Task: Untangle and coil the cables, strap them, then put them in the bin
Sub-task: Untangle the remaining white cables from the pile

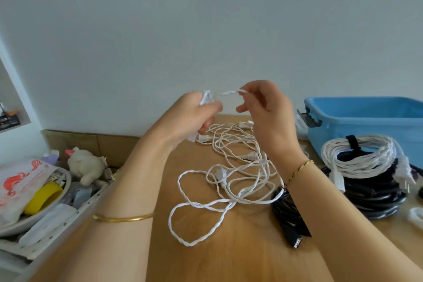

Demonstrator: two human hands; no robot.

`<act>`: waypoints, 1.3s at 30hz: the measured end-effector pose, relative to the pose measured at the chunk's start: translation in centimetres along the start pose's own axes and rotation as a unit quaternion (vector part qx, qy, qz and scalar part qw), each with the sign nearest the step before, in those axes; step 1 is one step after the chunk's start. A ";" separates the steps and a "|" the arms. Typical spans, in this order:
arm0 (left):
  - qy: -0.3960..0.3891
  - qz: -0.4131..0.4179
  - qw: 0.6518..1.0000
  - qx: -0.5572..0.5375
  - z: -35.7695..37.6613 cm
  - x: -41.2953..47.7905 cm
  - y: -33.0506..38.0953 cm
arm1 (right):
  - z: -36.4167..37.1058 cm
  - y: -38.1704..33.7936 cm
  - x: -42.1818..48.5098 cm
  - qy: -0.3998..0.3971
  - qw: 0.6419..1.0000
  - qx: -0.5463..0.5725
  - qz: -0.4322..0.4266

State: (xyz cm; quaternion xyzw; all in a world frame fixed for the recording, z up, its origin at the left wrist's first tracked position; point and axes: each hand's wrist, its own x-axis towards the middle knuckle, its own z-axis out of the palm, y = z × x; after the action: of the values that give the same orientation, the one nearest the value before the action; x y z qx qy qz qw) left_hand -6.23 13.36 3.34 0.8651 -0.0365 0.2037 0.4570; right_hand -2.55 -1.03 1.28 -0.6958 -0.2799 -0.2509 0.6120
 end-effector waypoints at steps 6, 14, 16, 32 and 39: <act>-0.143 -0.045 0.988 0.041 1.3 0.1 -1.4 | -0.3 0.0 0.2 0.027 0.999 0.043 -0.019; -0.245 -0.020 0.903 -0.351 -0.2 -0.4 0.2 | -0.1 1.9 0.0 -0.012 0.996 0.032 0.078; -0.260 -0.037 0.847 -0.462 -0.7 -0.2 0.1 | 0.4 1.8 -0.3 -0.068 0.993 0.031 0.092; 0.163 0.086 0.819 -0.544 0.5 1.3 0.1 | 1.2 0.2 -1.0 -0.331 0.931 -0.143 0.053; 0.283 0.167 0.943 -0.053 0.1 1.0 -1.6 | 1.1 -1.0 -1.0 -0.301 0.936 -0.176 0.047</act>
State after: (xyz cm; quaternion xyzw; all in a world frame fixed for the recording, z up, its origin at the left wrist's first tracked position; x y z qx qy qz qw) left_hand -4.86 14.37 2.46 0.7279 -0.0601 0.5113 0.4529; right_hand -3.98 0.03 1.17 -0.8477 -0.3694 -0.0462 0.3778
